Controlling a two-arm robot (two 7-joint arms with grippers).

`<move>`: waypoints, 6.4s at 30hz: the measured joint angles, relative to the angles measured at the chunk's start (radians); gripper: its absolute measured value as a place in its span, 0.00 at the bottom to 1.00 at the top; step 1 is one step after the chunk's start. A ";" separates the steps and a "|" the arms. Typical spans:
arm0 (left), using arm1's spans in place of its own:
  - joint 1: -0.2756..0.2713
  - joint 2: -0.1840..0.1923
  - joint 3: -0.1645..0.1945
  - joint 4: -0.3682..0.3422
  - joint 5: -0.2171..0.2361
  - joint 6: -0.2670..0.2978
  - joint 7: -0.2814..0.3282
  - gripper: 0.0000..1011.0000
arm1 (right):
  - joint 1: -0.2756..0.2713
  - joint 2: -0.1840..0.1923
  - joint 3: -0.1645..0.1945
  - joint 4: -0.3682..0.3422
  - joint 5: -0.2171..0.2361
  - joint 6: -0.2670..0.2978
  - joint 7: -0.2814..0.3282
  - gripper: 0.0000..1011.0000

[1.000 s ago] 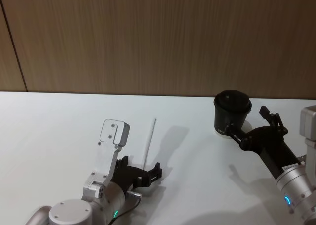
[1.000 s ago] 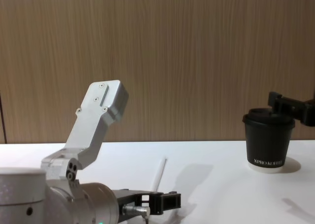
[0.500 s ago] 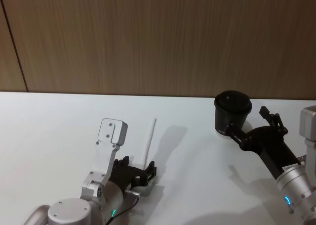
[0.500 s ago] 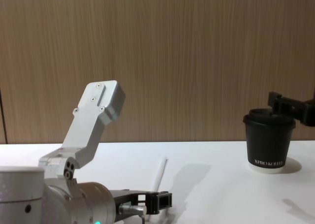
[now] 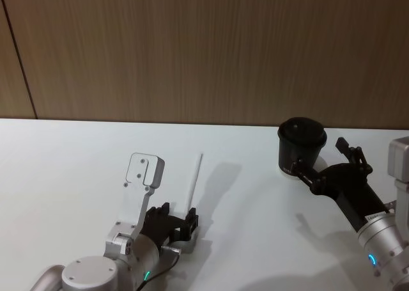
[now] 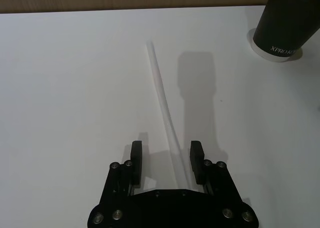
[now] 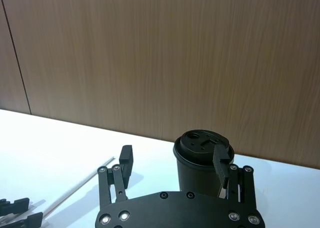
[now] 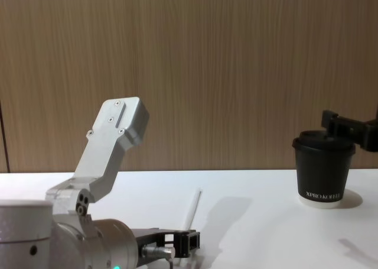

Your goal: Pick up the straw with one hand, pass it to the other hand, and insert it into the cup.

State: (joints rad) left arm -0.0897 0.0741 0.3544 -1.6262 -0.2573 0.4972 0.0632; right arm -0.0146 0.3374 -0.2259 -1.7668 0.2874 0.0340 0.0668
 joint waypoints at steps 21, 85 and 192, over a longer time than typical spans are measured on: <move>0.000 -0.001 0.000 0.000 0.000 0.002 -0.001 0.45 | 0.000 0.000 0.000 0.000 0.000 0.000 0.000 0.99; -0.026 0.035 0.031 -0.007 0.040 -0.045 -0.047 0.00 | 0.000 0.000 0.000 0.000 0.000 0.000 0.000 0.99; -0.226 0.160 0.120 -0.015 0.168 -0.399 -0.359 0.00 | 0.065 -0.039 0.056 -0.009 0.123 0.110 0.042 0.99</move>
State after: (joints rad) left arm -0.3152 0.2345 0.4740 -1.6416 -0.0897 0.0982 -0.2962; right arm 0.0499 0.2986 -0.1697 -1.7759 0.4105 0.1438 0.1090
